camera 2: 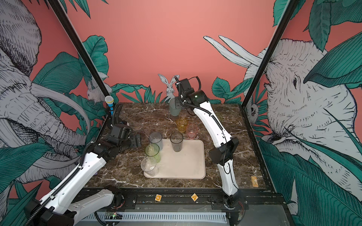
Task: Place the glasses into the tray
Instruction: Pick up the glass from the top-center of the table, then place the glass on the tray.
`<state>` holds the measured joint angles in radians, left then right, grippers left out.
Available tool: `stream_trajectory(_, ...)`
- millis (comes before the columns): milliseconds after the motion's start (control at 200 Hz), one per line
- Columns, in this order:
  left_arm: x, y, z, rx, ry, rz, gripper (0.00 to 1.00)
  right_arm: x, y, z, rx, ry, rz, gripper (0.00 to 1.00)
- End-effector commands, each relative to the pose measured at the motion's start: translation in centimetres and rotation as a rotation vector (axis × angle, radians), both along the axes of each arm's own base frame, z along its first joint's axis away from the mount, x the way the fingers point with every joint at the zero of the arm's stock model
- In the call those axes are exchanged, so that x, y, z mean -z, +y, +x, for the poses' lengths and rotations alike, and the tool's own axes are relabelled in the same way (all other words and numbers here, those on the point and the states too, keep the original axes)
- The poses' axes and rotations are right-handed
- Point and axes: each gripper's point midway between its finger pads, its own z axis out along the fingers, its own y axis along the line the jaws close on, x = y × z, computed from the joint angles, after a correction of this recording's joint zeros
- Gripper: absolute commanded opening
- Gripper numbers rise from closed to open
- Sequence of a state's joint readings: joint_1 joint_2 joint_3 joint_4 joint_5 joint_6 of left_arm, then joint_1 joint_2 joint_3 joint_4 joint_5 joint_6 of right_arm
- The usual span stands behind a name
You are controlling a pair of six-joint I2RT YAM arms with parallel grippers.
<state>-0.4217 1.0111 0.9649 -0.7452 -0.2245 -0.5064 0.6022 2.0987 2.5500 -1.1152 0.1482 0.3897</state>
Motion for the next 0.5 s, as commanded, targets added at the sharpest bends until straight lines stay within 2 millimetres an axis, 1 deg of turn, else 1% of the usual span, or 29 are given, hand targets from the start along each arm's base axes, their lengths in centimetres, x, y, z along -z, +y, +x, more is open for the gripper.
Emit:
stream_trajectory(0, 0.4, 0.5, -1.0, -0.018, 0.021, -0.013, 0.94, -2.8, -1.3, -1.9, 0.016, -0.032, 0.008, 0.0)
stream_trajectory(160, 0.2, 0.5, -1.2, -0.02, 0.015, -0.02, 0.94, -3.8, -2.1, -3.4, 0.016, -0.033, -0.001, 0.0)
stream_trajectory(495, -0.1, 0.8, -1.7, -0.025, 0.007, -0.026, 0.94, -5.2, -4.4, -6.2, 0.028, -0.044, -0.027, 0.0)
